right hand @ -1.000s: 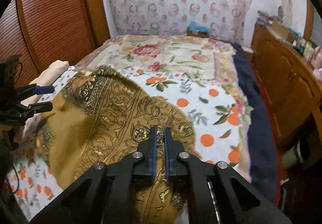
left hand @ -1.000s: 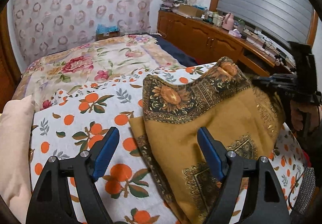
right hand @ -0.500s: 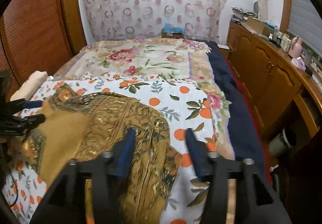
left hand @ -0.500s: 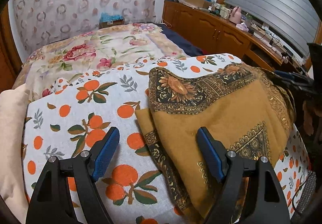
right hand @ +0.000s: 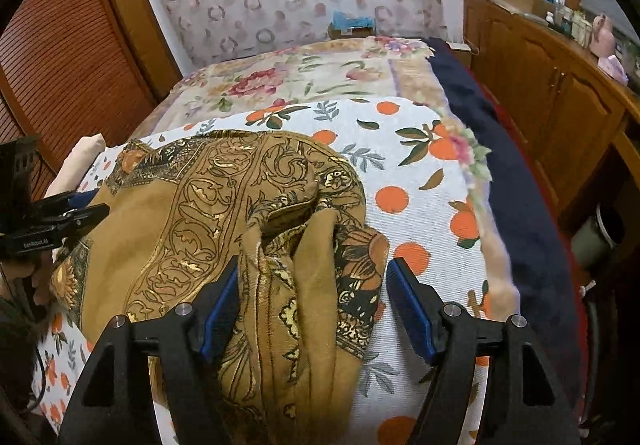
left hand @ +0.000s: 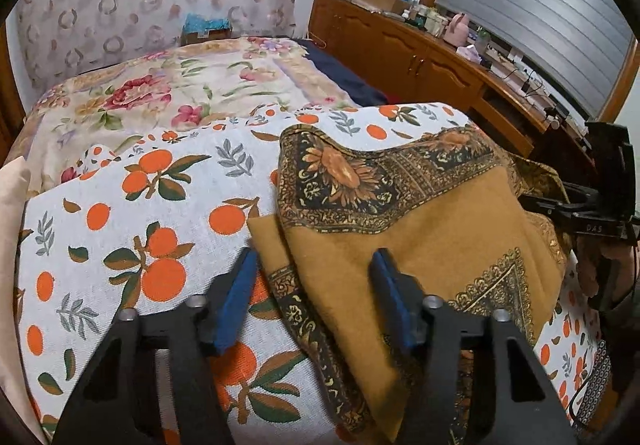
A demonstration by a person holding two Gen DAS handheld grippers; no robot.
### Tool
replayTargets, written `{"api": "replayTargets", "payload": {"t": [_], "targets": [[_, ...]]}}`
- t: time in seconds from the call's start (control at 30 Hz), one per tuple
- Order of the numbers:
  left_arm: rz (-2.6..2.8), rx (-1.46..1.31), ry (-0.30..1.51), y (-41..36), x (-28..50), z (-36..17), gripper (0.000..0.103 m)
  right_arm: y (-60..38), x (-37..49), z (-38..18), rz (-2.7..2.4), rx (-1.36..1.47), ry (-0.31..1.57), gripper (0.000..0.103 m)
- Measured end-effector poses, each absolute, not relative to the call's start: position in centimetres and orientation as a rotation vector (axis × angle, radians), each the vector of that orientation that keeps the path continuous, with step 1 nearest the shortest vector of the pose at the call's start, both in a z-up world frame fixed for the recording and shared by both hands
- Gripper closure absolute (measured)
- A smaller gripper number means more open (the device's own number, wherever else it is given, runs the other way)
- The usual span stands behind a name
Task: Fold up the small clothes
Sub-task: 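Grasp the folded shirt with both grippers and lift it off the sheet, then carry the lifted shirt with both grippers toward the yellow plush toy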
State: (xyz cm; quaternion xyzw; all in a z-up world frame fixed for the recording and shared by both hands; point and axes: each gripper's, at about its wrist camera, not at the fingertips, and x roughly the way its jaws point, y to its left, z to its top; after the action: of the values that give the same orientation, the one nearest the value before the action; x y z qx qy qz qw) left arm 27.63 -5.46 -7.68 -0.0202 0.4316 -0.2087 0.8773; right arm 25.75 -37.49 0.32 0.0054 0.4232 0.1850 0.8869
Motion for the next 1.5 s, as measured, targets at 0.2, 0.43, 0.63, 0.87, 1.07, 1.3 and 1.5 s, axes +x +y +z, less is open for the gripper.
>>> {"api": "replayTargets", "payload": {"t": [0.2,0.43,0.63,0.87,1.07,1.3,1.5], "targets": [[-0.456,-0.051,0.897,-5.4,27.4,-7.0,0.096,-37.2,25.9,0.0,0.413,0.030,0.883,0.041],[-0.464,-0.067,0.799,-5.1,24.9,-4.1,0.097,-36.2,25.1,0.5,0.495,-0.012,0.850,0.089],[-0.479,-0.070,0.700,-4.2,21.8,-1.1,0.097,-35.6,23.6,3.0,0.499,-0.032,0.723,0.091],[-0.414,-0.099,0.590,-0.2,18.7,1.9,0.097,-31.8,23.0,5.4,0.552,-0.095,0.621,0.091],[-0.291,-0.131,0.520,5.5,16.4,3.2,0.097,-26.3,24.1,7.3,0.650,-0.166,0.542,0.091],[-0.113,-0.211,0.464,13.5,14.9,2.6,0.097,-15.9,26.8,9.5,0.753,-0.314,0.464,0.091],[0.012,-0.273,0.425,17.9,13.7,0.7,0.097,-7.4,30.7,10.1,0.838,-0.419,0.407,0.092]]}}
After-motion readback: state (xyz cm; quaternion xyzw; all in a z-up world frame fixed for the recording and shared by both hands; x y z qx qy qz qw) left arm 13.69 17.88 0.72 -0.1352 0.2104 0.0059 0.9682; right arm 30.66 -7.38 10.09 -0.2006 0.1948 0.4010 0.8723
